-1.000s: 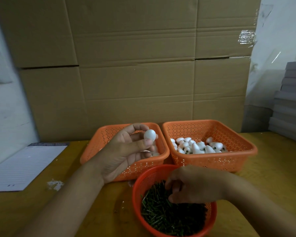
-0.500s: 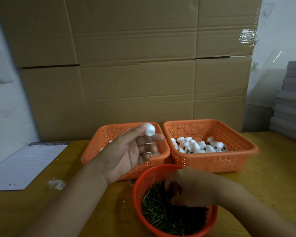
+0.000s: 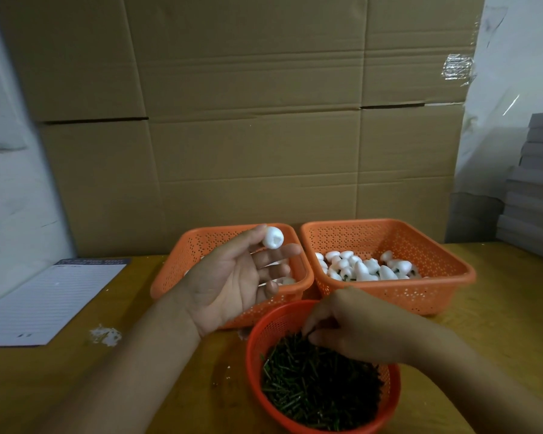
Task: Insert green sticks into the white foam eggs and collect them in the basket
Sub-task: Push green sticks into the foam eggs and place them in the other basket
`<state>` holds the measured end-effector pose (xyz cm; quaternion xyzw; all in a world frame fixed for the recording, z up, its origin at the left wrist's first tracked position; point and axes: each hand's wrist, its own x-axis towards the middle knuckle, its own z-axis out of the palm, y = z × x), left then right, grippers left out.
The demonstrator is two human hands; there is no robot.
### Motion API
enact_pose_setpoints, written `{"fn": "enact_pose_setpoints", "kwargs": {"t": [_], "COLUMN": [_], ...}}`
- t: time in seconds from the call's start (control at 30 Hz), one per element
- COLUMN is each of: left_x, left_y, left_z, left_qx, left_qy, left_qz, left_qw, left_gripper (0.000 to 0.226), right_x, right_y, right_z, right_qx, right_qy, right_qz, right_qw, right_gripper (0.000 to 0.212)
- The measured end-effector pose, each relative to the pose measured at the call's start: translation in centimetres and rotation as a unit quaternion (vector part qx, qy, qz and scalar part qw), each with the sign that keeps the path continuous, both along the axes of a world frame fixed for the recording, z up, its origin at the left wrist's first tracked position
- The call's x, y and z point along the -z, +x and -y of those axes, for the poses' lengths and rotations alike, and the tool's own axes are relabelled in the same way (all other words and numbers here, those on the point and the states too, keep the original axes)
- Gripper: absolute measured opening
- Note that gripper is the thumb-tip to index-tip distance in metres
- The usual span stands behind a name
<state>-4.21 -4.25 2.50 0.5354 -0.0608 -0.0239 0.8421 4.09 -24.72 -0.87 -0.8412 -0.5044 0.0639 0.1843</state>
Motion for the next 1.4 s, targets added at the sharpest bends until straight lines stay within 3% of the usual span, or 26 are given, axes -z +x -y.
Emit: {"fn": "enact_pose_setpoints", "kwargs": {"t": [0.2, 0.37, 0.43, 0.53, 0.73, 1.0, 1.4], "left_x": [0.2, 0.4, 0.5, 0.6, 0.7, 0.7, 0.7], "left_y": [0.2, 0.2, 0.2, 0.1, 0.1, 0.0, -0.1], "left_z": [0.1, 0.2, 0.3, 0.5, 0.7, 0.5, 0.5], "left_qx": [-0.019, -0.029, -0.038, -0.049, -0.056, -0.078, -0.086], "left_qy": [-0.001, 0.024, 0.046, 0.064, 0.089, 0.108, 0.149], "left_qz": [-0.001, 0.03, 0.041, 0.043, 0.041, 0.048, 0.059], "left_qw": [1.0, 0.999, 0.997, 0.996, 0.994, 0.99, 0.983], "left_gripper": [0.021, 0.02, 0.023, 0.026, 0.023, 0.04, 0.034], "right_x": [-1.9, -3.2, -3.6, -3.8, -3.2, -2.8, -3.0], "right_y": [0.1, -1.1, -1.4, -1.2, -0.8, -0.5, -0.8], "right_z": [1.0, 0.8, 0.8, 0.9, 0.8, 0.9, 0.9], "right_qx": [0.027, 0.044, 0.054, 0.076, 0.093, 0.109, 0.114], "right_qy": [0.109, 0.313, 0.368, 0.411, 0.41, 0.38, 0.375], "right_qz": [-0.075, -0.241, -0.242, -0.198, -0.152, -0.061, -0.023], "right_qw": [0.991, 0.918, 0.896, 0.887, 0.894, 0.917, 0.92], "right_gripper": [0.02, 0.011, 0.001, 0.008, 0.006, 0.017, 0.015]}}
